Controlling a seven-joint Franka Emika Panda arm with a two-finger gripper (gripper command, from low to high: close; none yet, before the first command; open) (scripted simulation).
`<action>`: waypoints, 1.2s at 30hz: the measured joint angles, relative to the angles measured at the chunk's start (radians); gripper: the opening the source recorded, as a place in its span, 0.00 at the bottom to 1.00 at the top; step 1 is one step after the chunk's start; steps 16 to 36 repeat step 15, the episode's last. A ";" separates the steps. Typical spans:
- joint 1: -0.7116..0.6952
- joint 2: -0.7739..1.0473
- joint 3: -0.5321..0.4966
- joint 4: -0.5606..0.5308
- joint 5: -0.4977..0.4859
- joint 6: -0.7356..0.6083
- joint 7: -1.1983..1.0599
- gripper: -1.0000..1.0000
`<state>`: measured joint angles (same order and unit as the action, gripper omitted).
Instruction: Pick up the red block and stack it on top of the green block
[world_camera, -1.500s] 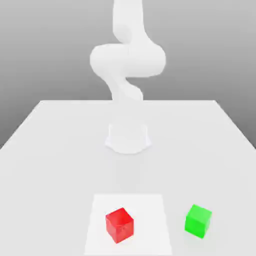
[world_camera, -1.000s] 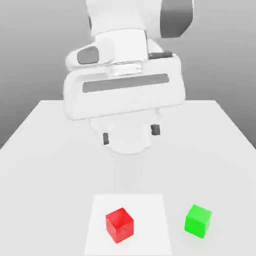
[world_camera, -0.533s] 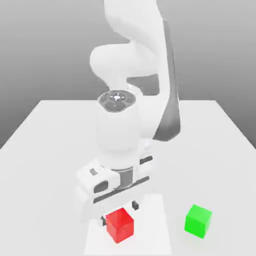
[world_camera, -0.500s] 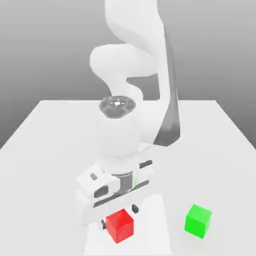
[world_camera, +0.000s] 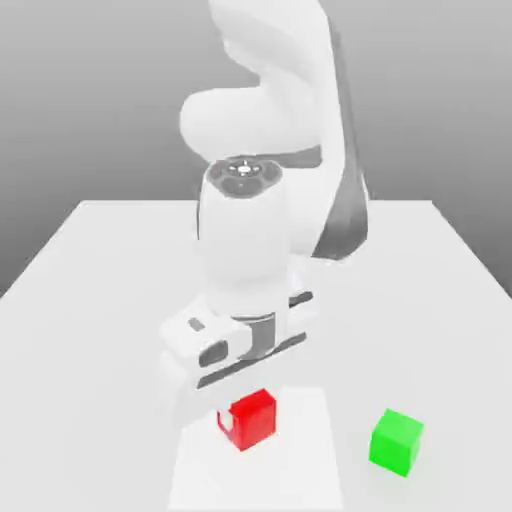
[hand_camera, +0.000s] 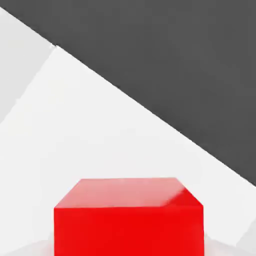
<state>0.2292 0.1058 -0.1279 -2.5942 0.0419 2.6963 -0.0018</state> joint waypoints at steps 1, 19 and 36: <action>0.024 -0.009 0.024 0.003 -0.008 -0.012 -0.038 0.00; 0.180 0.108 0.130 0.031 -0.042 0.079 -0.286 1.00; 0.180 0.108 0.130 0.031 -0.042 0.079 -0.286 1.00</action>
